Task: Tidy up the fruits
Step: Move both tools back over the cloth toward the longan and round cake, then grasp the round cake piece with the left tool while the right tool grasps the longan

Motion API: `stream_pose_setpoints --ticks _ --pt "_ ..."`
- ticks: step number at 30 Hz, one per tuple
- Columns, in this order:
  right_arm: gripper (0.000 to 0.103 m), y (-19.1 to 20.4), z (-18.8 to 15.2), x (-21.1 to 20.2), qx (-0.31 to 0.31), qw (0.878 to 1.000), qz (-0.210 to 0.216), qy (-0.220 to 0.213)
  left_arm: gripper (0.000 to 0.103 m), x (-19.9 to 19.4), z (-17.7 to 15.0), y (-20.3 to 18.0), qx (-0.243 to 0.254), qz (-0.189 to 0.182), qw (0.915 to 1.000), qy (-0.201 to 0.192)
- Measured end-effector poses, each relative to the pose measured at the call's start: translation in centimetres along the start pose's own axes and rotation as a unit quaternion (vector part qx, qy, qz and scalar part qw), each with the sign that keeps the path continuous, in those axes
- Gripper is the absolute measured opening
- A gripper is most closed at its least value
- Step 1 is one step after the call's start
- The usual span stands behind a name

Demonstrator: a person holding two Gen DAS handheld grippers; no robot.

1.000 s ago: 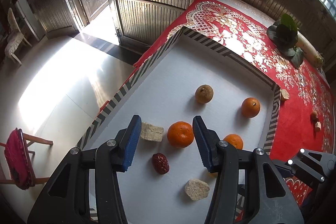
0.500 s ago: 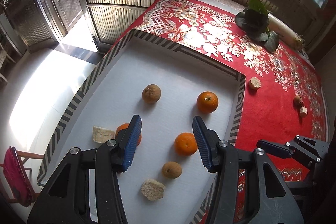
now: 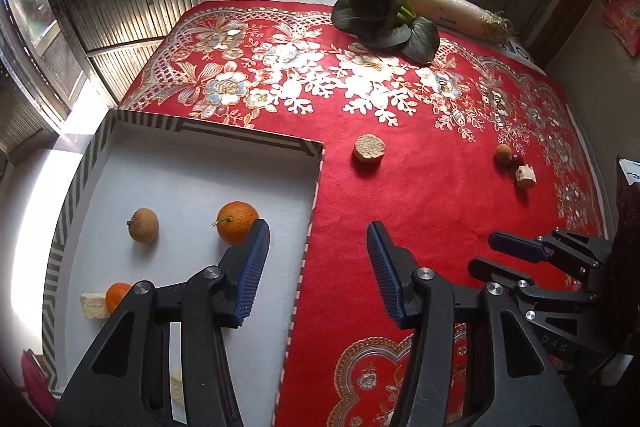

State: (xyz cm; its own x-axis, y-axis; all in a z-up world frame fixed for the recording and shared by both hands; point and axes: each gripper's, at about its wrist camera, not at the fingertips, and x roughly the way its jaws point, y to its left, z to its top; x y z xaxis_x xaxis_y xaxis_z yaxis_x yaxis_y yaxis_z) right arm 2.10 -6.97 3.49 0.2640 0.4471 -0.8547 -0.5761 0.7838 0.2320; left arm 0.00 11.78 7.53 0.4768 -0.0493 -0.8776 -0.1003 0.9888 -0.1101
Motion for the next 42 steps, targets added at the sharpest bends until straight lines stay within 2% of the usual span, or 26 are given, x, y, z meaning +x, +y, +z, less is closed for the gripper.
stream_pose_setpoints --ticks 8,15,25,29,30,34,42 --pt "0.035 -4.8 0.4 -1.9 0.036 0.999 -0.032 -0.025 0.051 2.1 1.4 -1.9 0.012 -0.03 0.9992 0.023" --pt "0.035 -7.2 2.2 -2.6 0.011 0.997 -0.063 -0.037 0.051 3.5 2.7 -2.9 0.015 -0.038 0.9986 0.034" --pt "0.035 -9.7 5.3 -0.3 -0.037 0.996 -0.079 -0.011 0.051 5.1 3.8 -3.6 0.012 -0.037 0.9981 0.048" --pt "0.035 -10.2 5.6 1.2 -0.064 0.994 -0.083 0.018 0.051 5.7 4.4 -3.9 0.012 -0.037 0.998 0.05" --pt "0.035 -10.2 5.6 1.4 -0.071 0.994 -0.081 0.022 0.051 5.9 4.6 -4.0 0.013 -0.037 0.998 0.051" --pt "0.023 -10.7 5.5 2.0 -0.077 0.994 -0.073 0.035 0.051 6.9 5.0 -4.2 0.014 -0.037 0.9976 0.057" --pt "0.023 -9.7 5.0 0.0 -0.043 0.998 -0.035 -0.003 0.051 8.4 5.5 -4.1 0.007 -0.036 0.9971 0.067"
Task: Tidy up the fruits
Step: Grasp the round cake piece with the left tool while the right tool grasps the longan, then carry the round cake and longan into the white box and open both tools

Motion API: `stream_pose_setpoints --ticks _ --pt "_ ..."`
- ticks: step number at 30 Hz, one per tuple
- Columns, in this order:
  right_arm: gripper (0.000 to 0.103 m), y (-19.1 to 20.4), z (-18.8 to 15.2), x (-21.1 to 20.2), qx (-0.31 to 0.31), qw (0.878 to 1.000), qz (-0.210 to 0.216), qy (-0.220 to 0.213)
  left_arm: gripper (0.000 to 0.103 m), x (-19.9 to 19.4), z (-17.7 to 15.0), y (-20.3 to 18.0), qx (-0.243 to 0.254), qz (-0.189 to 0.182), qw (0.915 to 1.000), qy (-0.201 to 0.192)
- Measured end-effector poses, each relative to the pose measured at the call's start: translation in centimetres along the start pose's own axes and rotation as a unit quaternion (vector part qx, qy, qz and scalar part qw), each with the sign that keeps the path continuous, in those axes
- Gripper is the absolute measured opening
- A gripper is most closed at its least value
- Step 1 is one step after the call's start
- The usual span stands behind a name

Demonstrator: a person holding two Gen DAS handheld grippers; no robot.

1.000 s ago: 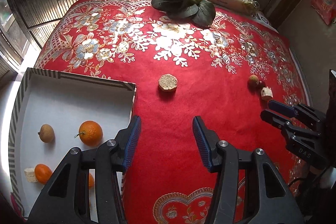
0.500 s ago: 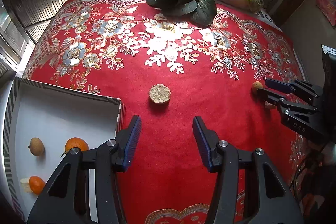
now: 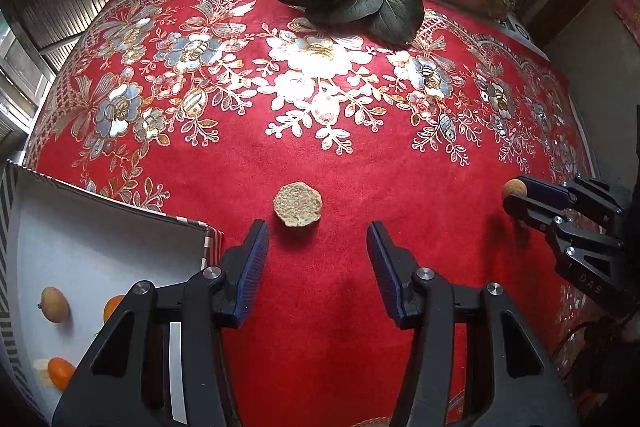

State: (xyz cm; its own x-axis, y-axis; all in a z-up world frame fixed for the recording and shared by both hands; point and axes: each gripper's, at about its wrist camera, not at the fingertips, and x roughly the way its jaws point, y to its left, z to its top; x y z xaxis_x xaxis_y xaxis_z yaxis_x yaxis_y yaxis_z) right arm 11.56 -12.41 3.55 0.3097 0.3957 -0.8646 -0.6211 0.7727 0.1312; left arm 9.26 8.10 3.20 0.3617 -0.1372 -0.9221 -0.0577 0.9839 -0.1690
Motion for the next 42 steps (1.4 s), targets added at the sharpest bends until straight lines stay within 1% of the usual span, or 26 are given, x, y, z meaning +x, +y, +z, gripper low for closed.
stream_pose_setpoints --ticks 8,9,10,11,12,16,21,29,37,42 --pt "0.023 2.2 -1.0 0.4 0.034 0.999 0.038 -0.012 0.051 1.2 0.4 0.5 -0.014 0.0 0.9999 0.0" --pt "0.023 2.5 -1.1 0.5 0.037 0.998 0.041 -0.012 0.048 1.2 0.4 0.7 -0.017 -0.004 0.9998 -0.002" --pt "0.023 2.6 -1.2 0.6 0.039 0.998 0.044 -0.013 0.043 1.2 0.3 0.9 -0.017 -0.005 0.9998 -0.01" --pt "0.023 2.8 -1.3 0.5 0.042 0.998 0.048 -0.014 0.026 1.3 0.2 1.0 -0.015 0.0 0.9998 -0.011" --pt "0.023 3.0 -1.3 0.4 0.045 0.998 0.051 -0.016 0.025 1.4 0.2 1.1 -0.014 -0.001 0.9998 -0.011" --pt "0.023 3.7 -1.6 0.1 0.05 0.997 0.058 -0.019 0.025 0.9 -0.3 1.2 -0.012 0.0 0.9998 -0.019" --pt "0.023 4.6 -2.0 -0.4 0.047 0.997 0.06 -0.019 0.025 -1.1 -1.2 0.8 0.0 0.008 0.9993 -0.038" --pt "0.023 7.2 -2.5 -1.3 0.035 0.997 0.063 -0.022 0.025 -3.7 -3.8 0.7 0.007 0.026 0.9984 -0.05" --pt "0.023 10.5 -2.0 -1.5 0.004 0.997 0.076 -0.017 0.025 -5.9 -6.6 2.5 -0.002 0.047 0.9971 -0.059" --pt "0.023 12.6 -1.7 -1.5 -0.019 0.996 0.084 -0.013 0.025 -7.0 -8.0 4.0 -0.019 0.054 0.9963 -0.064"
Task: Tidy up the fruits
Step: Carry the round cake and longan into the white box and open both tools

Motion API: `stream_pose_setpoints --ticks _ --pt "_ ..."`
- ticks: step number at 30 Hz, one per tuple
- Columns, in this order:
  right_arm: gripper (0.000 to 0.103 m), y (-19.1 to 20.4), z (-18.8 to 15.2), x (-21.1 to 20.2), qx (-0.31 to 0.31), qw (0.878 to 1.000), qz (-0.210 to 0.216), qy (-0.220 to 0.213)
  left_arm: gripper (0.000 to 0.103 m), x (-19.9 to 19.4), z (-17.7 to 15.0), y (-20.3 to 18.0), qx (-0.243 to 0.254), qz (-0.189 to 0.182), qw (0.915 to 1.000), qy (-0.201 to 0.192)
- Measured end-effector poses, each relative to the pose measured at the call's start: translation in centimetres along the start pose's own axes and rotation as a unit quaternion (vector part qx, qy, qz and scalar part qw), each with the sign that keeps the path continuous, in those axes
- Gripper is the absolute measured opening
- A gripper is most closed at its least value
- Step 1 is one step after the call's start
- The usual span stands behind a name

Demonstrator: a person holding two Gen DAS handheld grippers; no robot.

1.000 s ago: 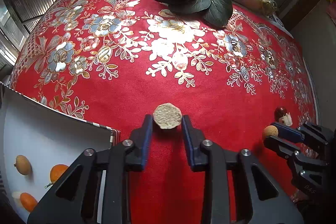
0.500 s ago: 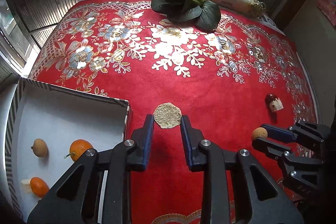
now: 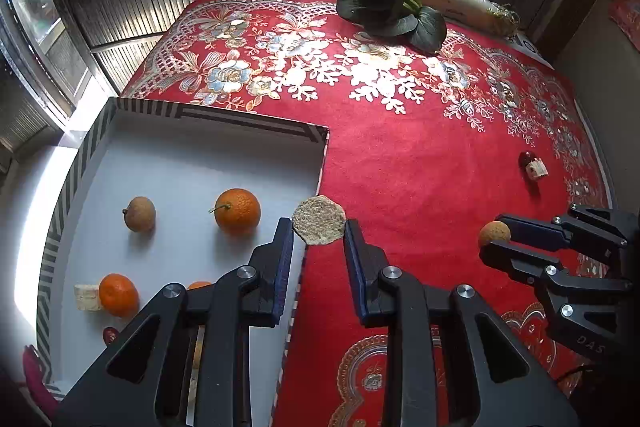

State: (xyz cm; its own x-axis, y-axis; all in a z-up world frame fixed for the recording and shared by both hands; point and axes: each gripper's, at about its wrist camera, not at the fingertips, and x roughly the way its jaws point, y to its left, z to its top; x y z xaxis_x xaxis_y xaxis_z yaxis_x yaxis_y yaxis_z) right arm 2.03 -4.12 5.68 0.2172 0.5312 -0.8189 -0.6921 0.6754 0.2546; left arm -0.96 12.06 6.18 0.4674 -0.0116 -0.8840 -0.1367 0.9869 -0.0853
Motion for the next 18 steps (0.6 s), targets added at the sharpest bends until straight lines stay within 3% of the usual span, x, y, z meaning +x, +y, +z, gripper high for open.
stream_pose_setpoints --ticks 18 --pt "0.023 6.4 1.5 2.2 -0.072 0.997 0.032 0.026 0.025 -2.1 -3.0 5.5 -0.054 0.036 0.9979 -0.006"
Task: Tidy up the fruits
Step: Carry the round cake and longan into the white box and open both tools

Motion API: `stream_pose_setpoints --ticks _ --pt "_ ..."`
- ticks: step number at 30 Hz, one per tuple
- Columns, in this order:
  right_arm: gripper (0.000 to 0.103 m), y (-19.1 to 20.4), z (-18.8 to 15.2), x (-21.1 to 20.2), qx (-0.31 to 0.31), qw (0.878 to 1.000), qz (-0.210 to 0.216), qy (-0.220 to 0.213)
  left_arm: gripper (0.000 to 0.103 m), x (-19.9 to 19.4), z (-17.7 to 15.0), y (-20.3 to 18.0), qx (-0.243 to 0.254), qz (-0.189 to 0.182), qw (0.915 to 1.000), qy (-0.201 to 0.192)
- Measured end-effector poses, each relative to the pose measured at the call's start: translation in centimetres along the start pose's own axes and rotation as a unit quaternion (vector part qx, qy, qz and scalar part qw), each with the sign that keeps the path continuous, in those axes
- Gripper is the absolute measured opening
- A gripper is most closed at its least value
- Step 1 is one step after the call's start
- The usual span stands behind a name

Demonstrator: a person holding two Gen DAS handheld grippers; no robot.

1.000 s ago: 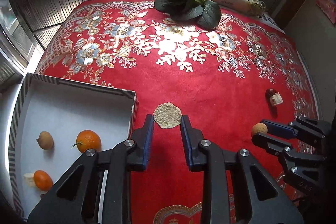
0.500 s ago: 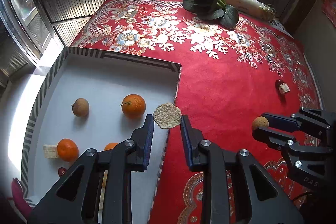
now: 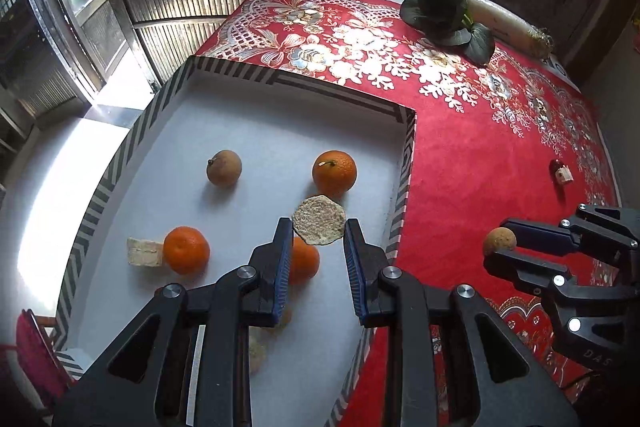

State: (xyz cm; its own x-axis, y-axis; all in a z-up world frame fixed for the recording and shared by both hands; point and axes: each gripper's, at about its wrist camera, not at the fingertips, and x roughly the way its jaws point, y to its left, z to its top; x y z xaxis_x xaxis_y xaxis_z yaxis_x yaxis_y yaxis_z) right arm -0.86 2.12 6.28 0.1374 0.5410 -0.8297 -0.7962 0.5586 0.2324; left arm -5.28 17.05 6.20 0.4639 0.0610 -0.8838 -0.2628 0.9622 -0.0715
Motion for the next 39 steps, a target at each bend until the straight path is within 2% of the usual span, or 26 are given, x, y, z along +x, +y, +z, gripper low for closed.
stream_pose_setpoints --ticks 13,24,39 --pt "0.023 3.6 1.5 1.9 -0.049 0.998 0.024 0.021 0.025 -0.8 -1.4 3.8 -0.037 0.018 0.9992 0.003" --pt "0.023 5.8 2.7 3.6 -0.081 0.995 0.042 0.036 0.025 -1.5 -3.9 8.1 -0.082 0.044 0.9955 0.016" --pt "0.023 8.1 6.9 8.1 -0.111 0.991 0.063 0.045 0.025 -1.5 -7.2 11.7 -0.13 0.062 0.9887 0.041"
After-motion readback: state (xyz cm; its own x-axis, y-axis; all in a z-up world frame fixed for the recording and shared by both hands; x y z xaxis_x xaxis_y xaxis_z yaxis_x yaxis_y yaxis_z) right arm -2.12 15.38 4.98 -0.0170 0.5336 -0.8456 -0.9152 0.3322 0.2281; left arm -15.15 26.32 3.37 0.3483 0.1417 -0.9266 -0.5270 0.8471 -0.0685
